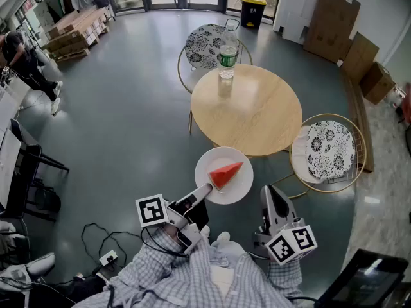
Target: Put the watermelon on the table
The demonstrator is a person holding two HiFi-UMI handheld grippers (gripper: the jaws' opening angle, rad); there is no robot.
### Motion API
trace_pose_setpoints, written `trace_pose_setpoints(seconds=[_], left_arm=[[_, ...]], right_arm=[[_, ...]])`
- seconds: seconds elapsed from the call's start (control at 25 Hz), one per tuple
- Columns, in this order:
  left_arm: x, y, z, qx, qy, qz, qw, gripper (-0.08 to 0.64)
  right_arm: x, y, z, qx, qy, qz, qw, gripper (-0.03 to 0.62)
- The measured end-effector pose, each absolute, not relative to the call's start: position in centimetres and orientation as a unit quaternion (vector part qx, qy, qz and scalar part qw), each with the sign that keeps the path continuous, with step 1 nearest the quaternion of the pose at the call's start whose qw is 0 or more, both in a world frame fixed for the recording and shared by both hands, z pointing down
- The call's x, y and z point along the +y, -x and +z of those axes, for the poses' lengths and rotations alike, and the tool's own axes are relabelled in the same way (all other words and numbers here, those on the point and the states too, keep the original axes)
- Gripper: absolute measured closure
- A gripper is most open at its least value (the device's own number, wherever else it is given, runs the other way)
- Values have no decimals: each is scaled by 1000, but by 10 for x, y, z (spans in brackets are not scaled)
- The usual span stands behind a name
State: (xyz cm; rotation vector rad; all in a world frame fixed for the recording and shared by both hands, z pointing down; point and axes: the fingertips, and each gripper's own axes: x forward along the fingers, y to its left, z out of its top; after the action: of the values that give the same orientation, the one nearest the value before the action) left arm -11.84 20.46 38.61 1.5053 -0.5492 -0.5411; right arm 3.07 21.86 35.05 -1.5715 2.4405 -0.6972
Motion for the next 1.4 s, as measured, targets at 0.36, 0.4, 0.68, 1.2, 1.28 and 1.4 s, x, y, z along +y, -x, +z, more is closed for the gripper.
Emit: trace_pose_setpoints(seconds=[0.36, 0.4, 0.68, 1.2, 1.28, 1.4], left_arm=[[205, 120, 387, -241, -664, -240, 665, 520], [205, 120, 387, -241, -664, -240, 665, 520], [203, 122, 389, -240, -663, -240, 667, 520], [196, 125, 392, -234, -660, -240, 673, 520], [195, 125, 392, -232, -661, -238, 673, 520], [194, 125, 392, -226, -661, -238, 675, 520]], right_arm=[[220, -27, 351, 816, 524, -233, 76, 584], [220, -26, 351, 815, 524, -234, 76, 584], [218, -24, 360, 804, 525, -269, 75, 583], [213, 6, 384, 771, 472, -413, 112, 500], [214, 12, 385, 769, 464, -424, 116, 500], [214, 22, 383, 766, 442, -446, 140, 500]])
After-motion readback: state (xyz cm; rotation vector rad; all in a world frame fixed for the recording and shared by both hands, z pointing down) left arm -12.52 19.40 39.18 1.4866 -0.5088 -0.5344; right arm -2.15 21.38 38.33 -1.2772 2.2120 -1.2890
